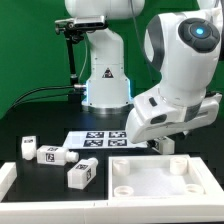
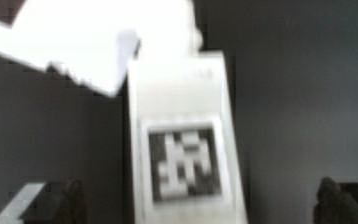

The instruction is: Assemble one leg

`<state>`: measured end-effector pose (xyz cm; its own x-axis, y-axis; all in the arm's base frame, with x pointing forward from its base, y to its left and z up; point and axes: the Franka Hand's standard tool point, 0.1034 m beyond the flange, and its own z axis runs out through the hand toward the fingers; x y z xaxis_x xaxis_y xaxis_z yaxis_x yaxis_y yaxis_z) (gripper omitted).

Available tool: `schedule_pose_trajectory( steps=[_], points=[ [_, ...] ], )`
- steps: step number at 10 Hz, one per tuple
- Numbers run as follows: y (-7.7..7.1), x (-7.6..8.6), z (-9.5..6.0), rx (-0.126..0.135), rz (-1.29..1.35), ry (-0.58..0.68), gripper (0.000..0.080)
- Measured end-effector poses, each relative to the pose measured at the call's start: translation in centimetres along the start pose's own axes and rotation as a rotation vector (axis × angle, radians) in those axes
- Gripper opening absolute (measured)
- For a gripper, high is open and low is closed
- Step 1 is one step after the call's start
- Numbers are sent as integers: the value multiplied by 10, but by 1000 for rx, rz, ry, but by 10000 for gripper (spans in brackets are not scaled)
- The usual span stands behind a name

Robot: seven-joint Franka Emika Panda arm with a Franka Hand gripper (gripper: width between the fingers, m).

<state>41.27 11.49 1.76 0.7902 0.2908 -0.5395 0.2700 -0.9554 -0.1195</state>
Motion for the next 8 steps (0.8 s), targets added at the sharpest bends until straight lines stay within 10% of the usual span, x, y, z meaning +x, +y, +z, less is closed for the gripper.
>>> schedule_pose_trajectory(
  steps=[3, 8],
  points=[
    [2, 3, 5, 34, 18, -221, 649],
    [9, 15, 4, 38, 29, -199, 622]
  ],
)
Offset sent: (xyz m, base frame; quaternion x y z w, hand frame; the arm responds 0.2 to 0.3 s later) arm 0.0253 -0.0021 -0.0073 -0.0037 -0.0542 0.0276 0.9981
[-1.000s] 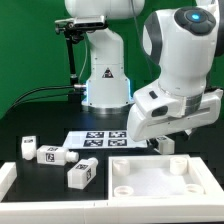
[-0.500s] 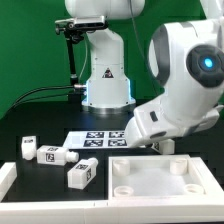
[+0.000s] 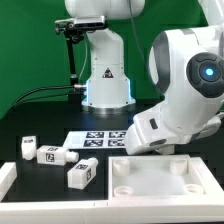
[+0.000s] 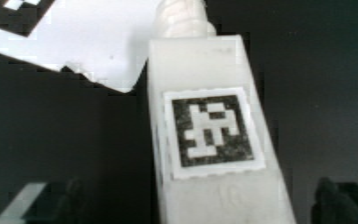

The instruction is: Assemble one leg

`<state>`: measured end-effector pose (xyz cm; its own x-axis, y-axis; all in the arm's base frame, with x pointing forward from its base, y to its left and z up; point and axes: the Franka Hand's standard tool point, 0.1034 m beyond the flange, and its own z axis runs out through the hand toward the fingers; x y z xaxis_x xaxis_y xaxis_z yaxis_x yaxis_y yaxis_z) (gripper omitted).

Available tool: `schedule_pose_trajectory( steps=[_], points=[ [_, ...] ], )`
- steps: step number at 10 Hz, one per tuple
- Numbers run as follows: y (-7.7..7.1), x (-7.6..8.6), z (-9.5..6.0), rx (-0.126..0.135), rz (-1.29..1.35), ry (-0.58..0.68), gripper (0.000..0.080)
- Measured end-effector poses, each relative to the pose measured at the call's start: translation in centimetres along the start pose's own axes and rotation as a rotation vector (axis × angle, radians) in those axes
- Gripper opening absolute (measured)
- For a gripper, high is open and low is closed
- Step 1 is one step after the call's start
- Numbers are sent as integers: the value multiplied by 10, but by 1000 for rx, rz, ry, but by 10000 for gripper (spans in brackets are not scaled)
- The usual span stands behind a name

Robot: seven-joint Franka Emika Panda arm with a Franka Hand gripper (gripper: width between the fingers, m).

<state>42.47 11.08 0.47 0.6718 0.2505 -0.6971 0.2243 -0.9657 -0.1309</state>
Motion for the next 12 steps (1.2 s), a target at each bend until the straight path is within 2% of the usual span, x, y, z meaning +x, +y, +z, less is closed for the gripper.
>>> schedule_pose_trajectory(
  steps=[2, 3, 4, 5, 7, 8, 10, 11, 12],
  points=[
    [0, 1, 0, 0, 0, 3, 324],
    [1, 2, -2, -2, 1, 23, 285],
    [1, 2, -4, -3, -2, 33, 285],
    [3, 1, -16, -4, -7, 84, 285],
    [14, -20, -53, 2, 18, 238, 285],
    [17, -30, -77, 2, 23, 301, 285],
    [32, -43, -118, -4, 20, 435, 285],
    [37, -39, -127, -21, 17, 520, 285],
    [37, -38, -123, -31, 19, 564, 285]
  ],
)
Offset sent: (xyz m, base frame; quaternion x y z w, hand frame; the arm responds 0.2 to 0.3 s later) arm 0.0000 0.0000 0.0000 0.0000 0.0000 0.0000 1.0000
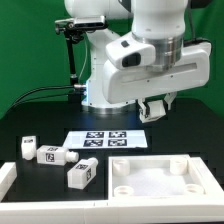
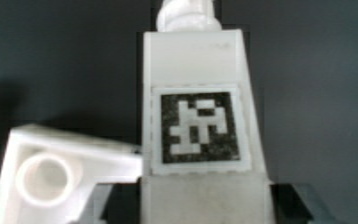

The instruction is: Assemble one leg

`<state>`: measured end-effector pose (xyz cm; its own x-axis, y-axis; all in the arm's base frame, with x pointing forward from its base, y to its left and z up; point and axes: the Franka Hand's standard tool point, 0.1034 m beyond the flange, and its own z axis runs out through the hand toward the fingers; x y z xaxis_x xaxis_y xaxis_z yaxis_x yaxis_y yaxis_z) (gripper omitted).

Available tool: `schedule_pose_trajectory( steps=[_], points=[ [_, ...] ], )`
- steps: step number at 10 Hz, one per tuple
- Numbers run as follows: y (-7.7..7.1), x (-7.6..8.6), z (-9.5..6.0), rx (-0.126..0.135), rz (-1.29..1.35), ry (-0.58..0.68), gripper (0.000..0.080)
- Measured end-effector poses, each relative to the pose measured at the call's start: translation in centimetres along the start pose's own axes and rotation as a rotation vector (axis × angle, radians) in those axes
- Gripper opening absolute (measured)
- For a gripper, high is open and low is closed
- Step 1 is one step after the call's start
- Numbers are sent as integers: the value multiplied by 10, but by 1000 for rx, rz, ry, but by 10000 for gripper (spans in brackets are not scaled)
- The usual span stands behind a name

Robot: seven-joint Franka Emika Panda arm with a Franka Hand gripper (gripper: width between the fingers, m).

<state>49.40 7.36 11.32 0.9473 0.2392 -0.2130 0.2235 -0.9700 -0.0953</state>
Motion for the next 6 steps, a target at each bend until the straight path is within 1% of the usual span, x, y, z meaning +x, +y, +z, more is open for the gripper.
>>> schedule_pose_trajectory(
  steps=[2, 3, 4, 5, 6],
  points=[
    [4, 7, -1, -29, 5, 154, 285],
    [-3, 20, -5, -20, 12, 194, 285],
    [1, 43, -26, 1, 14, 265, 285],
    [14, 60, -41, 1, -2, 334, 285],
    [30, 76, -52, -28, -18, 468, 287]
  ],
)
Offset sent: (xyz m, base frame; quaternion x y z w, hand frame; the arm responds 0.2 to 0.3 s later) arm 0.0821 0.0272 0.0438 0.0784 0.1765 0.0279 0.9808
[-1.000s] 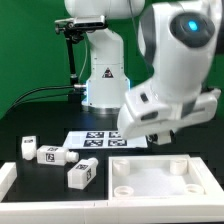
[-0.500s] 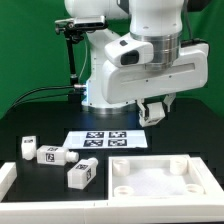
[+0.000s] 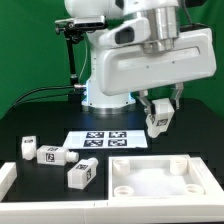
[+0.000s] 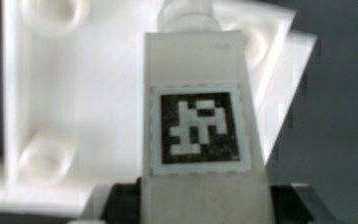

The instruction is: Assemble one leg

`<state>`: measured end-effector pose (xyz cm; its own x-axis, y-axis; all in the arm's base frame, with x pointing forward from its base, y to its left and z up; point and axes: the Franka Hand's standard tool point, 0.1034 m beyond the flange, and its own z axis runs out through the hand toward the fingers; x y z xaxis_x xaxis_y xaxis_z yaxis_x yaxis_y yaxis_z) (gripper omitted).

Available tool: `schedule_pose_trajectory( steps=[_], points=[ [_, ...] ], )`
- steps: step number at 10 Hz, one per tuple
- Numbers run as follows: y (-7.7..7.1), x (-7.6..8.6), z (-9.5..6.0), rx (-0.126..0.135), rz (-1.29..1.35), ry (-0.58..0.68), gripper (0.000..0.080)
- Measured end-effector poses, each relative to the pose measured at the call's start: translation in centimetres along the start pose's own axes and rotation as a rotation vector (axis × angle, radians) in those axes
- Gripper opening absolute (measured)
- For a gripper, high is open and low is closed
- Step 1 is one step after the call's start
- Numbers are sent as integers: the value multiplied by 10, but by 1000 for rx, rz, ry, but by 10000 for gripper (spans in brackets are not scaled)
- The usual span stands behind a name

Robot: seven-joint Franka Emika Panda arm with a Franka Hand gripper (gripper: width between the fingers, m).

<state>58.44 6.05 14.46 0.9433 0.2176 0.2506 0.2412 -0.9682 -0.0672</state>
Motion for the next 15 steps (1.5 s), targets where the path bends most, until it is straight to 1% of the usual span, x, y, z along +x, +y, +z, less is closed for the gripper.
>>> schedule_pose_trajectory(
  steps=[1, 2, 3, 4, 5, 6, 7, 8, 9, 10, 14, 15],
  points=[
    [12, -6, 2, -55, -28, 113, 287],
    [12, -15, 5, -70, -36, 126, 287],
    [27, -11, 0, -134, -61, 208, 287],
    [37, -14, 0, -185, -61, 269, 287],
    [36, -14, 1, -189, -47, 294, 287],
    [22, 0, -3, -173, -42, 323, 287],
    [6, 15, -1, -98, 12, 275, 287],
    [-4, 39, -6, -60, 67, 282, 287],
    [-19, 57, -5, -28, 109, 285, 287],
    [-25, 61, -5, -20, 112, 281, 287],
    [-22, 58, -3, -24, 116, 276, 287],
    [-14, 56, 1, -32, 101, 279, 287]
  ],
)
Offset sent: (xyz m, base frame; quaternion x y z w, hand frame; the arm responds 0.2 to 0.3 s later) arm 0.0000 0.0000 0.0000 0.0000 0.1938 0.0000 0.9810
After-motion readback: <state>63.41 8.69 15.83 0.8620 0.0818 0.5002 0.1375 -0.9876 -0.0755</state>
